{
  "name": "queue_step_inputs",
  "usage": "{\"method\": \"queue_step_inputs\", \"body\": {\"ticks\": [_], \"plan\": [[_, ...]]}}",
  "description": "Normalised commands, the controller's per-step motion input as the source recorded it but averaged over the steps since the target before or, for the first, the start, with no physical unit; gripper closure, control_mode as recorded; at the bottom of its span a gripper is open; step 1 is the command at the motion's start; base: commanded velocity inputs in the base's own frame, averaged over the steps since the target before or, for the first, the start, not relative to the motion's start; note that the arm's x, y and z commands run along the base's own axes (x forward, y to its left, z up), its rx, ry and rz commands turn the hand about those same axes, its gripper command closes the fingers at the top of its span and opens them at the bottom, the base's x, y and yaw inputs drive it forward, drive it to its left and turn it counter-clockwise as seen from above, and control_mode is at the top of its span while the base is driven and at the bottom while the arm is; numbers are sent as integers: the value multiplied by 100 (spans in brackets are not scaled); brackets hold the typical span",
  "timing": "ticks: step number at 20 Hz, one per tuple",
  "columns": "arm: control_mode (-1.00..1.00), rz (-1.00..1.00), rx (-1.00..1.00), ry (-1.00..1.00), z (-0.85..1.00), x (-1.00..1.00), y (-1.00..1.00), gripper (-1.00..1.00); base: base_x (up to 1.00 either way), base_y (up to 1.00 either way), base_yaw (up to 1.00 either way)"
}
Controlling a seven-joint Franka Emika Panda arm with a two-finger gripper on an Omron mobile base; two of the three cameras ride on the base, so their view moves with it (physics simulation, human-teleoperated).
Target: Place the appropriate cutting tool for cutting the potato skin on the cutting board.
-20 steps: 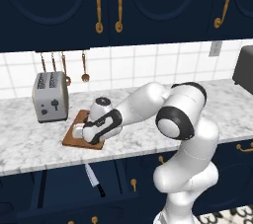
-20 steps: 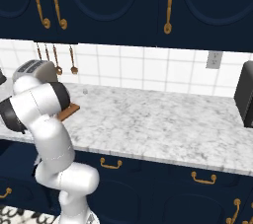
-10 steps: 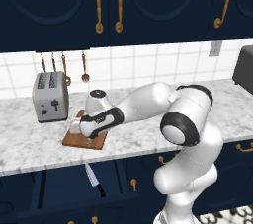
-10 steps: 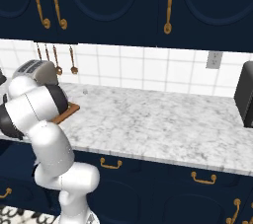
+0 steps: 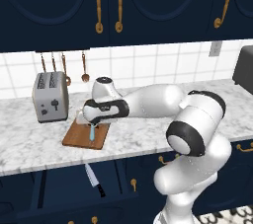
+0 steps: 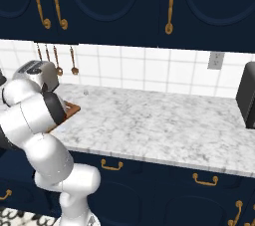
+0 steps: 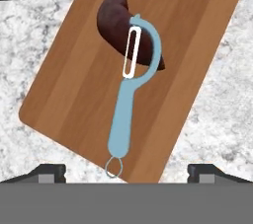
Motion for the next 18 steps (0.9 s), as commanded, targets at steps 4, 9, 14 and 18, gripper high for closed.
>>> {"method": "queue_step_inputs", "body": {"ticks": [4,9,14,18], "plan": [[-100,0,-3,2,20,-1,-99,-100,0,0,0],[-100,0,-2,0,19,-8,-90,-100,0,0,0],[-100,0,-2,-1,11,-15,-15,-100,0,0,0],[-100,-9,-9,-8,55,-79,-11,-100,0,0,0]]}}
